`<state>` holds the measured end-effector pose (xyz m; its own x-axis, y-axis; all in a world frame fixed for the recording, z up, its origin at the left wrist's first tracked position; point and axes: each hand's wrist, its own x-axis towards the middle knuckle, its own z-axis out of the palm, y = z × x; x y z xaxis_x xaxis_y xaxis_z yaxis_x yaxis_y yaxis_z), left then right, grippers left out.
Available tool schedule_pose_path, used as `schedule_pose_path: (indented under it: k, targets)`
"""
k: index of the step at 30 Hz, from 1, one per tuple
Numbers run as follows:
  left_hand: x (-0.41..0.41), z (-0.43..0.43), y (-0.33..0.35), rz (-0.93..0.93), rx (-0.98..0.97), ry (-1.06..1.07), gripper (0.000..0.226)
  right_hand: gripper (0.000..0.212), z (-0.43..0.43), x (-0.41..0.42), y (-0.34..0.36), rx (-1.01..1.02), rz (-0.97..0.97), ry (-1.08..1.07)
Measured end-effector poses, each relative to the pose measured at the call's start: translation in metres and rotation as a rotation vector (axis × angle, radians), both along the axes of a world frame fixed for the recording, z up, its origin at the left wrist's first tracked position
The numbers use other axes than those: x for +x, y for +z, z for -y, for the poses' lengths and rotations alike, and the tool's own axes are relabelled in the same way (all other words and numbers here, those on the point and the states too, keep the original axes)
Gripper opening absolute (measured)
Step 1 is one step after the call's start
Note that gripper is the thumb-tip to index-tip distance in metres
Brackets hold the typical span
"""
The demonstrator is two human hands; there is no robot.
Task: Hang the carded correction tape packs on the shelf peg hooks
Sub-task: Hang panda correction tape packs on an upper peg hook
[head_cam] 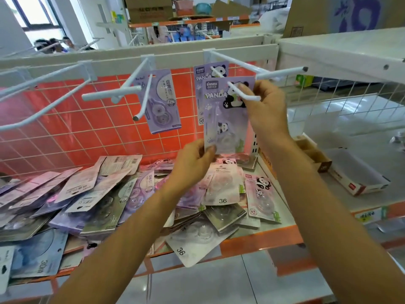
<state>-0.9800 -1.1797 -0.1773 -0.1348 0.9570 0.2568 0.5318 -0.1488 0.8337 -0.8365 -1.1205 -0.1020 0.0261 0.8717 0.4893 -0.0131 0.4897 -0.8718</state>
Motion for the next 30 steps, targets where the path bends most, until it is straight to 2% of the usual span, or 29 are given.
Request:
schedule_pose_path:
  k: [5, 9, 13, 16, 19, 22, 25, 30]
  targets:
    - [-0.017, -0.057, 0.015, -0.233, -0.105, 0.150, 0.036, 0.021, -0.066, -0.034, 0.009, -0.066, 0.138, -0.102]
    - [-0.028, -0.086, 0.023, -0.370, -0.154, 0.202, 0.043, 0.015, -0.093, -0.049, 0.011, -0.103, 0.095, -0.116]
    - [-0.036, -0.095, 0.025, -0.524, -0.157, 0.208, 0.047, 0.028, -0.100, -0.057, 0.003, -0.159, 0.054, -0.146]
    - [-0.048, -0.088, 0.014, -0.607, -0.196, 0.200, 0.044, 0.028, -0.092, -0.059, -0.012, -0.175, 0.210, -0.163]
    - [-0.059, -0.078, -0.002, -0.716, -0.293, 0.108, 0.020, 0.029, -0.084, -0.060, -0.045, -0.216, 0.297, -0.139]
    - [-0.075, -0.067, -0.022, -0.812, -0.389, 0.068, 0.034, 0.020, -0.072, -0.065, -0.076, -0.282, 0.380, -0.109]
    - [-0.091, -0.058, -0.042, -0.889, -0.416, 0.076, 0.051, 0.019, -0.061, -0.073, -0.104, -0.369, 0.607, -0.046]
    - [-0.097, -0.054, -0.054, -0.893, -0.496, 0.102, 0.051, 0.027, -0.048, -0.097, -0.134, -0.302, 0.918, 0.169]
